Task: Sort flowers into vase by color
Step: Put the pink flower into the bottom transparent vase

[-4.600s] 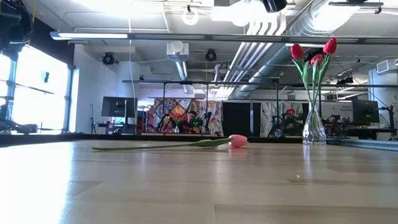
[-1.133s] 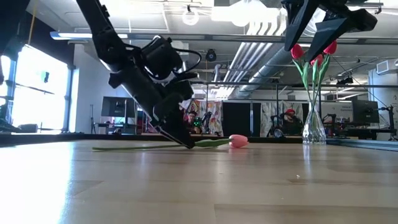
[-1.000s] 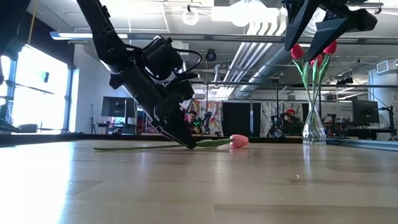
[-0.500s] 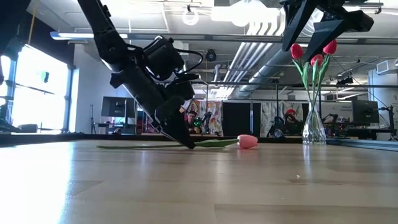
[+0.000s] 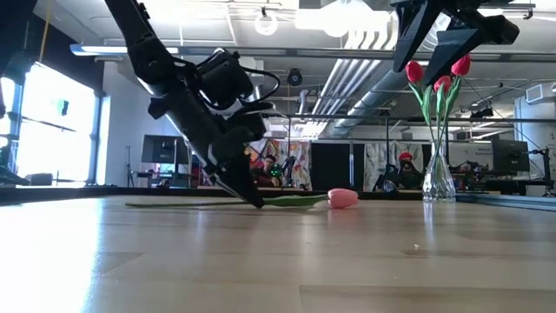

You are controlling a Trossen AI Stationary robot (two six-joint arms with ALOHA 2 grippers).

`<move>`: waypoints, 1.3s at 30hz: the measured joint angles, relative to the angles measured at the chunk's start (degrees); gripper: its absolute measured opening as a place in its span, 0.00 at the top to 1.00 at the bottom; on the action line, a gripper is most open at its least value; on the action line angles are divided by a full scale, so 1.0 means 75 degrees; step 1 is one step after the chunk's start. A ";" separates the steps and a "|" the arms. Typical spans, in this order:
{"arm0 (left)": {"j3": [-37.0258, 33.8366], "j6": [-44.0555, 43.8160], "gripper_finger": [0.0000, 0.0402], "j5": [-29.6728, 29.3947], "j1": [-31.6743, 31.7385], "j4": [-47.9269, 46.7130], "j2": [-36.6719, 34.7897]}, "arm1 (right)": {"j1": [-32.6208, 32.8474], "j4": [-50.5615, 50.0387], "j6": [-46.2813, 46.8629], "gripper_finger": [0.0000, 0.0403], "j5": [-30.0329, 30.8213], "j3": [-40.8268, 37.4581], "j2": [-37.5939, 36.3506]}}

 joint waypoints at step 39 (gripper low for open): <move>-0.1711 -0.0529 1.00 -0.0618 -0.1765 0.3836 -0.6557 | -0.0472 0.7264 -0.6561 0.49 0.0787 0.0000 0.0000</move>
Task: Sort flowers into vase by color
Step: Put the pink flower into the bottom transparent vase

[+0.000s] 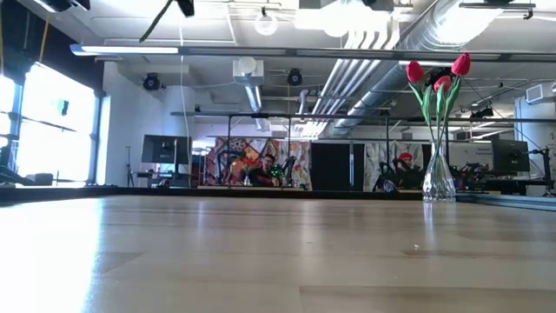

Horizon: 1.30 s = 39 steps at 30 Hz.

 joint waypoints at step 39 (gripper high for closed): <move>0.0012 -0.1765 0.99 0.1567 0.0047 0.0356 0.1254 | -0.0779 0.3089 -0.4262 0.96 -0.2461 0.0000 0.0006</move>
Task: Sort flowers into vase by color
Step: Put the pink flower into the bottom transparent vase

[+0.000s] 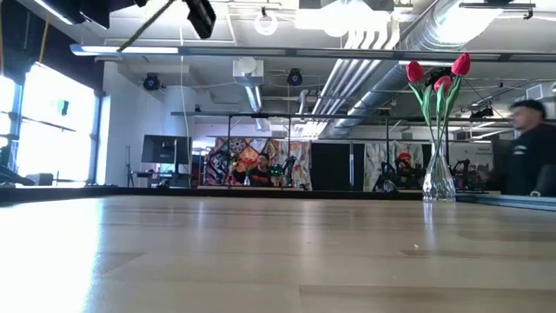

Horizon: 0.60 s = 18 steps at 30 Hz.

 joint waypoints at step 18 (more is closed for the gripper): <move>0.0000 0.0503 0.56 -0.1356 0.0009 -0.1153 0.0000 | -0.0827 -0.2076 0.2005 1.00 0.0374 0.0006 -0.0023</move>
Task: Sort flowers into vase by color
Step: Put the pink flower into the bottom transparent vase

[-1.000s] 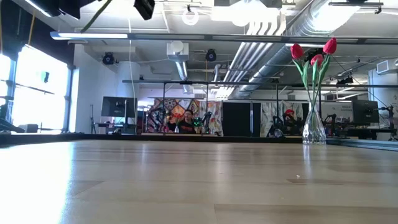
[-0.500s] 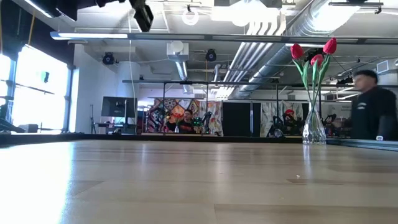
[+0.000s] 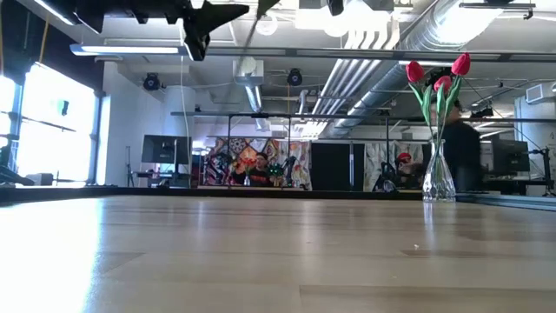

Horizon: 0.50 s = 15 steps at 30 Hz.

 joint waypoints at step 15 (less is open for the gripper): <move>0.0808 0.0558 0.62 -0.1027 0.0356 -0.0002 0.1100 | -0.0510 0.0298 0.1455 1.00 -0.0044 0.0000 -0.0006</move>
